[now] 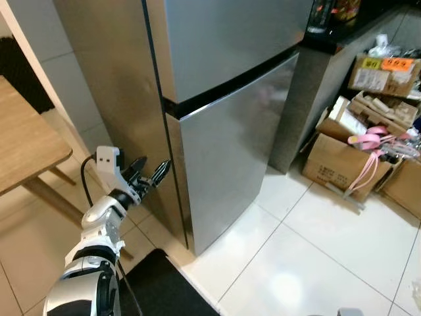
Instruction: Restocking fridge
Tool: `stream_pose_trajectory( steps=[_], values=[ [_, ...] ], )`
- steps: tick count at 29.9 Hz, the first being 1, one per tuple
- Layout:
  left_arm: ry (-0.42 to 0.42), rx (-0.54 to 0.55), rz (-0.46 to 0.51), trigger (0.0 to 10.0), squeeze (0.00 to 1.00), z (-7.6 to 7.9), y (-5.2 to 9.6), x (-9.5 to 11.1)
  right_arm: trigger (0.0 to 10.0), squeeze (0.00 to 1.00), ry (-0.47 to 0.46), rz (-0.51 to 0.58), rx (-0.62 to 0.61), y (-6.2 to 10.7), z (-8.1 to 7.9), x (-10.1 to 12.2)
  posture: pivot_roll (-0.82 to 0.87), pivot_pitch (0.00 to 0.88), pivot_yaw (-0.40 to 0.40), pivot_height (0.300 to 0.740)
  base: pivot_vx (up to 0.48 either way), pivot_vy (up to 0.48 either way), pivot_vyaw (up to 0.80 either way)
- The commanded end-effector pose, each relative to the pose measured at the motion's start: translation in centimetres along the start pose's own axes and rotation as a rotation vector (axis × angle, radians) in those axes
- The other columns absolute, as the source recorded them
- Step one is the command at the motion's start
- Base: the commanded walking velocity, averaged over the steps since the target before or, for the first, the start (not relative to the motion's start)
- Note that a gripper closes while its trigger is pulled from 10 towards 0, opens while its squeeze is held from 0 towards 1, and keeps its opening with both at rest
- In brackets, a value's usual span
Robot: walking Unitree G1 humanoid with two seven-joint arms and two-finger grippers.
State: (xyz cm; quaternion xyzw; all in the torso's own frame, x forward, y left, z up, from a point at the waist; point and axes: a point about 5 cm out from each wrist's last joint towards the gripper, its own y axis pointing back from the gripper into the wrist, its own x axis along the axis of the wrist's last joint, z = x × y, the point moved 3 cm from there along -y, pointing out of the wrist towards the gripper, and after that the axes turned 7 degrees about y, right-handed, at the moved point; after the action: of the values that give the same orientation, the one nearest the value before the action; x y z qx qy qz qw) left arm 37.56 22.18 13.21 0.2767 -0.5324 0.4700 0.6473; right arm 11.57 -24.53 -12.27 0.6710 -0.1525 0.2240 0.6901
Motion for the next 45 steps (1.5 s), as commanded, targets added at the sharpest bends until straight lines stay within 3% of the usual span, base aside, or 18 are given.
stream_pose_trajectory(
  steps=[1,4,5,8,12,20,27,36,38,42,43,44,45],
  values=[
    [-0.04,-0.027,0.03,10.0,0.0,0.8,-1.1,1.0,10.0,0.0,0.013,-0.003,-0.002,0.4,0.4,-0.6,-0.11,0.179,-0.004,0.74,0.0,0.0,0.0],
    [-0.052,-0.039,0.053,10.0,0.0,1.1,-1.8,2.0,10.0,0.0,0.019,-0.007,0.001,0.7,0.5,-1.2,-0.12,0.206,-0.002,0.74,0.0,0.0,0.0],
    [-0.046,-0.074,0.072,10.0,0.0,1.9,-3.0,3.0,10.0,0.0,0.027,0.0,0.006,0.8,0.6,-1.4,-0.13,0.246,0.006,0.74,0.0,0.0,0.0],
    [-0.043,-0.093,0.081,10.0,0.0,2.4,-3.6,3.5,10.0,0.0,0.031,0.005,0.008,0.9,0.6,-1.4,-0.13,0.246,0.006,0.74,0.0,0.0,0.0],
    [-0.069,-0.161,0.083,10.0,0.0,4.3,-5.5,4.6,10.0,0.0,0.041,0.03,0.011,0.9,0.8,-1.0,-0.15,0.299,0.013,0.74,0.0,0.0,0.0],
    [-0.132,-0.211,0.091,10.0,0.0,5.5,-7.0,6.7,10.0,0.0,0.048,0.066,0.016,1.0,0.8,-0.6,-0.18,0.332,0.02,0.74,0.0,0.0,0.0],
    [-0.172,-0.268,0.102,10.0,0.0,6.5,-8.2,9.1,10.0,0.0,0.046,0.051,0.015,1.6,0.8,-1.8,-0.19,0.336,0.023,0.74,0.0,0.0,0.0],
    [-0.189,-0.359,0.105,10.0,0.0,8.6,-9.0,9.2,10.0,0.0,0.041,0.049,0.015,1.5,0.6,-1.9,-0.19,0.315,0.027,0.74,0.0,0.0,0.0],
    [-0.158,-0.451,0.07,10.0,0.0,10.0,-9.2,8.1,10.0,0.0,0.044,0.062,0.019,1.3,0.5,-1.3,-0.18,0.309,0.025,0.74,0.0,0.0,0.0],
    [-0.157,-0.498,0.049,10.0,0.0,10.7,-9.2,7.5,10.0,0.0,0.045,0.067,0.02,1.2,0.4,-1.1,-0.18,0.306,0.025,0.74,0.0,0.0,0.0],
    [-0.154,-0.554,0.028,10.0,0.0,11.4,-9.1,6.9,10.0,0.0,0.047,0.07,0.021,1.1,0.4,-0.9,-0.18,0.304,0.025,0.74,0.0,0.0,0.0],
    [-0.139,-0.7,-0.016,10.0,0.0,13.2,-8.6,5.6,10.0,0.0,0.047,0.077,0.02,1.0,0.4,-0.5,-0.18,0.296,0.025,0.74,0.0,0.0,0.0],
    [-0.139,-0.7,-0.016,10.0,0.0,13.2,-8.6,5.6,10.0,0.0,0.047,0.077,0.02,1.0,0.4,-0.5,-0.18,0.296,0.025,0.74,0.0,0.0,0.0]
  ],
)
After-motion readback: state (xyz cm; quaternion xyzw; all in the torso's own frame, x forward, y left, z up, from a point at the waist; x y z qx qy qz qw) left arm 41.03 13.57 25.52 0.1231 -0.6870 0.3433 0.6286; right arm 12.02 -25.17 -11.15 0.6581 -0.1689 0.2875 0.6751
